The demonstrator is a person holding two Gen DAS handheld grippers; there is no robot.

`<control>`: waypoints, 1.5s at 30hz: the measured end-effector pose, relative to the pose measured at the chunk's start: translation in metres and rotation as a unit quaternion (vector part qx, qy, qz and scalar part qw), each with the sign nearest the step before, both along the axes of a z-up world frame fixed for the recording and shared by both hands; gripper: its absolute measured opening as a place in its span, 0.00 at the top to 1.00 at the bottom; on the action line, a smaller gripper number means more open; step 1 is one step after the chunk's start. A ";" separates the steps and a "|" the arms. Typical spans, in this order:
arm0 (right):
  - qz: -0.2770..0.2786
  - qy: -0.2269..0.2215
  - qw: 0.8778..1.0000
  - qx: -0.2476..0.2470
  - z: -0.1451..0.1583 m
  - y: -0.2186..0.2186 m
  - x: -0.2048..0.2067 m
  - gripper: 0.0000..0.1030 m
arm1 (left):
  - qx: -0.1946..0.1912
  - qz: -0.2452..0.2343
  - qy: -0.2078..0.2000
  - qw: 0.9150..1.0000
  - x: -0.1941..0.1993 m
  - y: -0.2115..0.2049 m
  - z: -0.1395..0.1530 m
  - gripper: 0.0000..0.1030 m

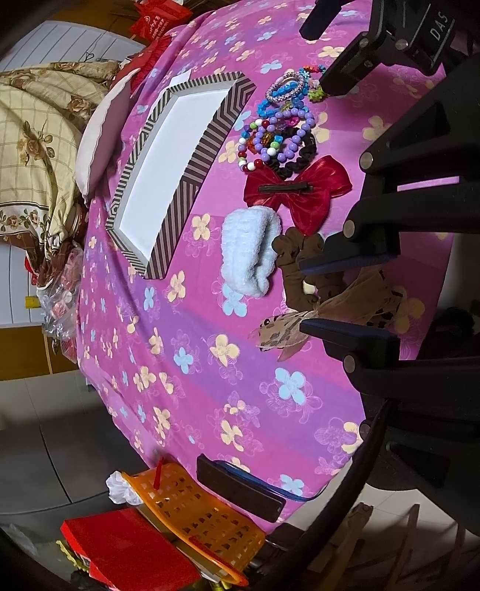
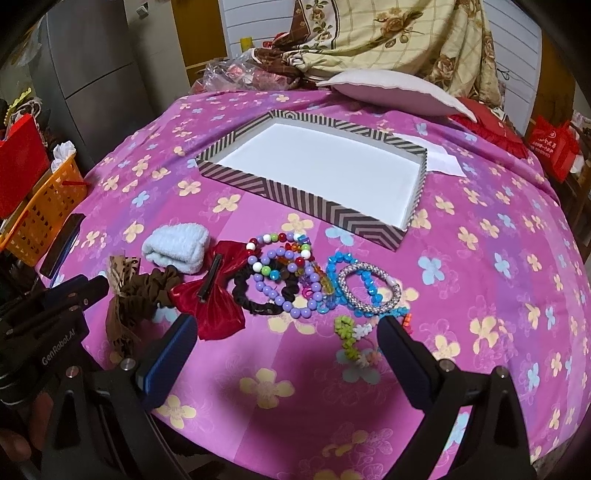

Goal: Organize jewelry

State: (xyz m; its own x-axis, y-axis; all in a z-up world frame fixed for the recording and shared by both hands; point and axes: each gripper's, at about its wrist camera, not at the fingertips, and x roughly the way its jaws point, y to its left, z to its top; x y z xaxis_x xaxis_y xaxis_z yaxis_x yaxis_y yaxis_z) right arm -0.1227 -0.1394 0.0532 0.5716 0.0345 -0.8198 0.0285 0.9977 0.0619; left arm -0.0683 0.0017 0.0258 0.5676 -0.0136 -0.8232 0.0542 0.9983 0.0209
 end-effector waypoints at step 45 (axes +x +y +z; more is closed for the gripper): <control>0.172 0.024 0.983 0.055 -0.027 0.069 0.118 0.05 | -0.147 -0.009 0.145 0.978 0.037 0.050 -0.055 0.38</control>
State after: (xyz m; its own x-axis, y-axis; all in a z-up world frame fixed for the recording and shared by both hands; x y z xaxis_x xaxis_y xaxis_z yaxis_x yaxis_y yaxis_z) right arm -0.0048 -0.0707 0.0258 0.4714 0.3090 -0.8260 -0.3042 0.9361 0.1766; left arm -0.0312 0.0515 -0.0291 0.3074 -0.2821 -0.9088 0.0324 0.9576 -0.2863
